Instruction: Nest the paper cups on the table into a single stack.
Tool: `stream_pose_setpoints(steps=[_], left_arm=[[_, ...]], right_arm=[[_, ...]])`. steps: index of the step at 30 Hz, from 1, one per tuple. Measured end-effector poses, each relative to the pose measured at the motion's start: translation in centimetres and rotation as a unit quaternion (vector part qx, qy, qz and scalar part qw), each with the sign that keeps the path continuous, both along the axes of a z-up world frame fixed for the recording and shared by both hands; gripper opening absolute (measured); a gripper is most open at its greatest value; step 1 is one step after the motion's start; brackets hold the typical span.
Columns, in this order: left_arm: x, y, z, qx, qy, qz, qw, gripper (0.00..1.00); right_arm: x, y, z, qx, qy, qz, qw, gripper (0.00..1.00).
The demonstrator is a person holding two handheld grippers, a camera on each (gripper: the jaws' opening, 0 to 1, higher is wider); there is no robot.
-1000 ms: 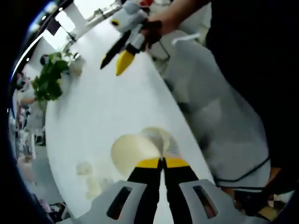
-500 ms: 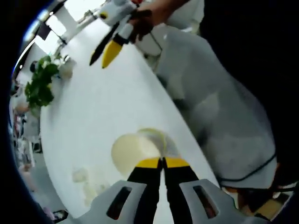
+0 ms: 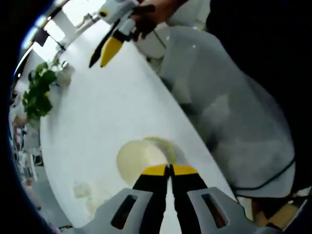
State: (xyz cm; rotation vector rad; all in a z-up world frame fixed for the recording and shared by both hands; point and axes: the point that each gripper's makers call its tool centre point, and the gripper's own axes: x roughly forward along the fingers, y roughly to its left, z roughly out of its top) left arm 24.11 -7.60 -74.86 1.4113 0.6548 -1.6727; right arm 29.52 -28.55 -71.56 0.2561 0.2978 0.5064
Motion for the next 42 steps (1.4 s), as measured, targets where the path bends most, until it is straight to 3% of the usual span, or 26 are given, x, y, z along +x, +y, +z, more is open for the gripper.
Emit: stream_pose_setpoints(steps=[6, 13, 15, 25, 42], left_arm=[[-0.1, -0.1, -0.7, 0.005, 0.0, -0.007, 1.0, 0.01], [-0.3, -0.2, -1.2, 0.004, 0.012, -0.005, 0.9999, 0.01], [-0.8, -0.7, -1.2, -0.01, 0.034, 0.003, 0.9994, 0.03], [-0.7, -0.7, -2.1, -0.003, 0.041, 0.004, 0.9991, 0.08], [-0.5, -0.3, -1.3, -0.018, 0.044, 0.038, 0.9981, 0.07]], right_arm=[[0.0, -0.2, -0.1, 0.002, 0.001, 0.0, 1.0, 0.91], [-0.1, -0.6, -0.3, 0.003, 0.004, 0.0, 1.0, 0.91], [-0.1, -0.6, -0.3, 0.002, 0.004, -0.001, 1.0, 0.91], [-0.5, -0.8, -0.7, 0.007, 0.009, -0.005, 0.9999, 0.9], [-0.5, -0.2, -0.6, 0.01, 0.011, -0.001, 0.9999, 0.9]])
